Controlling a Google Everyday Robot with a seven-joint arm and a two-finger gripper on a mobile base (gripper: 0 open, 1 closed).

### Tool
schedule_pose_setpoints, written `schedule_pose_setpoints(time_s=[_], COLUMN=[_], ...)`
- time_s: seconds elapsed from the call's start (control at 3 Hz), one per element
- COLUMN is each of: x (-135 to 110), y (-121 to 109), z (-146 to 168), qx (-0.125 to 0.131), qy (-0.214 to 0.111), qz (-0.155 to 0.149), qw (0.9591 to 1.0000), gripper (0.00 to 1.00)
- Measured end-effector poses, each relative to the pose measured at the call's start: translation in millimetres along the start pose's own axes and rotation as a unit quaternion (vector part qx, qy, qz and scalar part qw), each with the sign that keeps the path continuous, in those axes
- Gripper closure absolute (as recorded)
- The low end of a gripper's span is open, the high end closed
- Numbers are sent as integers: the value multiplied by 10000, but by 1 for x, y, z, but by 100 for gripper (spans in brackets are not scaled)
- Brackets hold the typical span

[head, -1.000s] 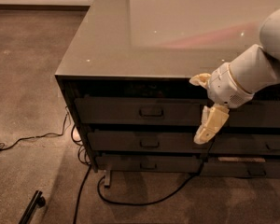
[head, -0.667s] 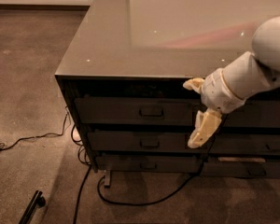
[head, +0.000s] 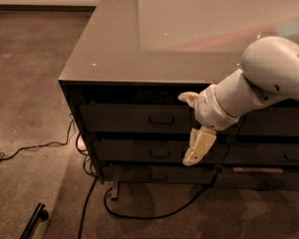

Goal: Open top drawer

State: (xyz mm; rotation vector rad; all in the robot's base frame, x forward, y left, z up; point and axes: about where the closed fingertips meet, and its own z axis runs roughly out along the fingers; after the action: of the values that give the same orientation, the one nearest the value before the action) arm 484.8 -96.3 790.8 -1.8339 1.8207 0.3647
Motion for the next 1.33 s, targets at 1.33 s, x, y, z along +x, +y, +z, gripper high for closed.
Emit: schedule_pose_setpoints(time_s=[1.33], x=[50], y=[-63], z=[50], qx=[26], qy=[1019], qz=[-54], qw=[9948], gripper=[0])
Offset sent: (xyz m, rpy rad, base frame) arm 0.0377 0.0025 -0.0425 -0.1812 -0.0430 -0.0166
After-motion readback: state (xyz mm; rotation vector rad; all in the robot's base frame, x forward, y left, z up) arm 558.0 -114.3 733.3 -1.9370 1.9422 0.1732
